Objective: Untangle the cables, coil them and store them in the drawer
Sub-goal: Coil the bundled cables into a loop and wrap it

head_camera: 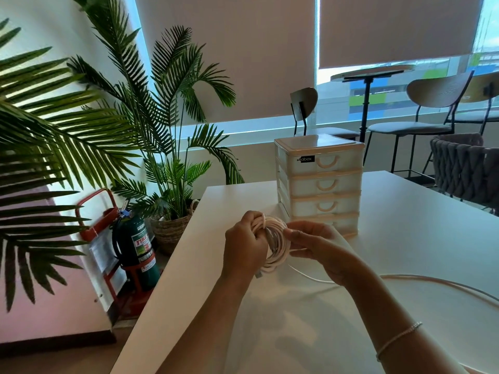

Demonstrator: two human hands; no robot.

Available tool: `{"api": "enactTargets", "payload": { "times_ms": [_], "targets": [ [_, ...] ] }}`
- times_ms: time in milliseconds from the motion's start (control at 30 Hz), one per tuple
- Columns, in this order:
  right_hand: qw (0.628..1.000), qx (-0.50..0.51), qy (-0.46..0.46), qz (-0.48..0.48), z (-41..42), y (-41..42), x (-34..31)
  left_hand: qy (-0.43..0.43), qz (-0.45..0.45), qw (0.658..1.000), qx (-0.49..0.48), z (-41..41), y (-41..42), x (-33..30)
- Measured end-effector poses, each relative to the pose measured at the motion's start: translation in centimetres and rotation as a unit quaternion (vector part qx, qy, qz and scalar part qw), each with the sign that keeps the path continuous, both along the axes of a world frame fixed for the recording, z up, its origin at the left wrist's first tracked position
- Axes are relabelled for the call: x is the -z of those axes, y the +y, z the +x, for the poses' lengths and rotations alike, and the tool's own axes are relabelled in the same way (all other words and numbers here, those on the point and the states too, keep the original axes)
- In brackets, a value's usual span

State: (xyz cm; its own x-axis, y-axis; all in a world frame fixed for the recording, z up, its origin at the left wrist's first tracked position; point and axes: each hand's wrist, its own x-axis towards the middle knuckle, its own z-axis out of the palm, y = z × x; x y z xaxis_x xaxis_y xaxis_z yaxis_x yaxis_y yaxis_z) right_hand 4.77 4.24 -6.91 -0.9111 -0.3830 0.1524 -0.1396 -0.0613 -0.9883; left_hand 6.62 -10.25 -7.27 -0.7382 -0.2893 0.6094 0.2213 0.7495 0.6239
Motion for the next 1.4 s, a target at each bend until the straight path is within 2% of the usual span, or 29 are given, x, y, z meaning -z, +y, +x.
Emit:
{"api": "enactTargets", "payload": {
  "times_ms": [200,333,633,700,833,967,1167,1233,1400],
  "targets": [
    [0.968,0.126,0.177,0.124,0.4,-1.6,0.2,-0.011,-0.004,1.000,0.005,0.2,0.5,0.0],
    [0.965,0.126,0.180,0.144,0.3,-2.2,0.9,-0.033,0.000,0.999,0.039,0.4,0.3,-0.1],
    [0.930,0.205,0.229,0.202,0.2,-2.5,1.2,-0.052,0.020,0.997,0.050,0.6,0.8,-0.2],
    [0.912,0.227,0.267,0.213,0.3,-2.6,1.2,-0.065,0.049,0.995,0.051,0.6,0.8,-0.3],
    [0.846,0.251,0.384,0.274,0.7,-3.3,1.4,-0.092,0.124,0.987,0.051,0.6,0.8,-0.3],
    [0.800,0.272,0.400,0.355,1.1,-3.7,1.3,-0.104,0.183,0.977,0.042,0.4,0.4,-0.3],
    [0.813,0.273,0.396,0.329,1.4,-4.2,0.7,-0.095,0.265,0.958,0.050,0.4,0.0,-0.4],
    [0.827,0.260,0.388,0.313,1.6,-4.1,0.4,-0.096,0.274,0.956,0.050,0.2,-0.1,-0.5],
    [0.830,0.214,0.319,0.405,2.1,-4.3,-0.2,-0.112,0.303,0.944,0.068,-0.1,-0.5,-0.5]
  ]
}}
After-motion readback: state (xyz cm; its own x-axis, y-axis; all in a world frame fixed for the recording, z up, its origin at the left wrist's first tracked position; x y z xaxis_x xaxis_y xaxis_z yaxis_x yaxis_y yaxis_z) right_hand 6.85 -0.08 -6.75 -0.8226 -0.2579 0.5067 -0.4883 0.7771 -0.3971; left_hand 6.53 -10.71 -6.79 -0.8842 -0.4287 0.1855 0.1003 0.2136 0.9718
